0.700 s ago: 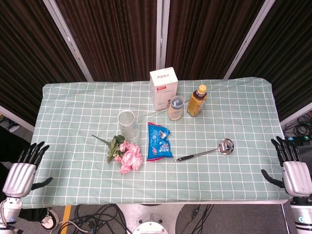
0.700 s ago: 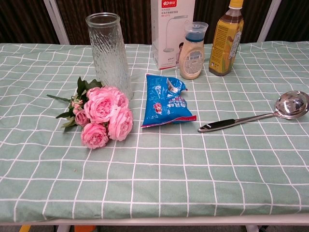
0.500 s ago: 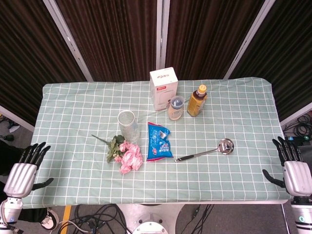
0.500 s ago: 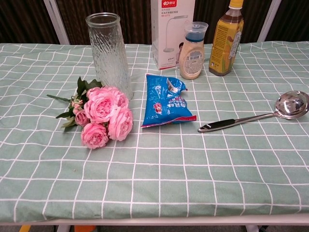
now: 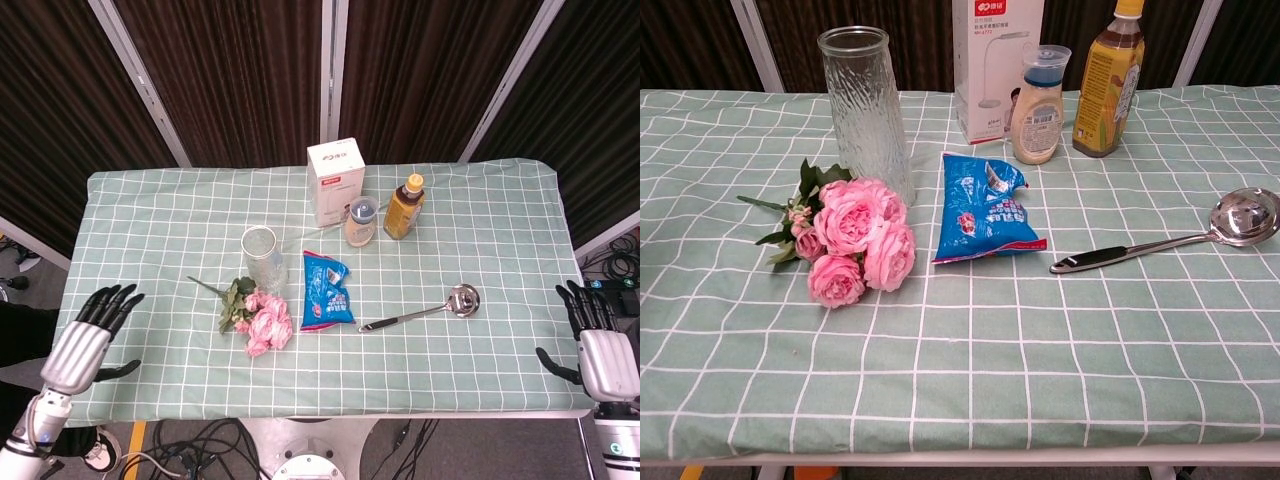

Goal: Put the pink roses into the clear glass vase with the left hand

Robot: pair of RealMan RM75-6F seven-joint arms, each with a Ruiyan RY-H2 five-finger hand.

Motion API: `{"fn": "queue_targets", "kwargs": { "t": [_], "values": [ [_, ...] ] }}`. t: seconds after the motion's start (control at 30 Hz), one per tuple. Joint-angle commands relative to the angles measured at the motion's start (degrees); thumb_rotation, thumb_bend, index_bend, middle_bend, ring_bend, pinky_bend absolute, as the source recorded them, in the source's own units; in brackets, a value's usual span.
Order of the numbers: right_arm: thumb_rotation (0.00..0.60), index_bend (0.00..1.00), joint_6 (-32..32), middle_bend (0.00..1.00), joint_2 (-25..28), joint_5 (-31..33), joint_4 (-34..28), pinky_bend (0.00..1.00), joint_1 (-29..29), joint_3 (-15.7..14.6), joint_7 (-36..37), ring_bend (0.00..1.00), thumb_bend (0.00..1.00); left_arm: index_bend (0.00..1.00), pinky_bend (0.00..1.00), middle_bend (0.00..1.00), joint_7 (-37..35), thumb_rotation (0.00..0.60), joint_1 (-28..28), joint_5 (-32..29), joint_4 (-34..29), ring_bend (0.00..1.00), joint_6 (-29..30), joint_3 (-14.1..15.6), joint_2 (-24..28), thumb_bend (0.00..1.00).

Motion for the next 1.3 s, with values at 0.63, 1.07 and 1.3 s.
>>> {"fn": "queue_targets", "kwargs": {
  "t": [0.63,1.07,1.3],
  "values": [
    [0.600,0.00,0.29,0.00,-1.91,-2.38,0.57,0.00,0.51,-0.73,-0.91,0.00,0.15,0.08,0.10,0.02,0.96,0.600,-19.00,-6.28,0.02,0.00,-24.04,-4.73,-8.33,0.00],
    [0.600,0.00,-0.96,0.00,-2.49,-0.93,1.88,0.00,0.96,-0.37,0.62,0.00,0.15,0.08,0.10,0.02,2.98,0.600,-24.96,-8.54,1.24,0.00,-30.56,-4.44,-12.67,0.00],
    [0.600,0.00,-2.04,0.00,-2.84,0.35,3.46,0.00,1.06,-0.27,2.08,0.00,0.16,0.08,0.10,0.02,4.14,0.600,-27.54,-10.23,2.90,0.00,-33.51,-4.32,-14.11,0.00]
  ]
}}
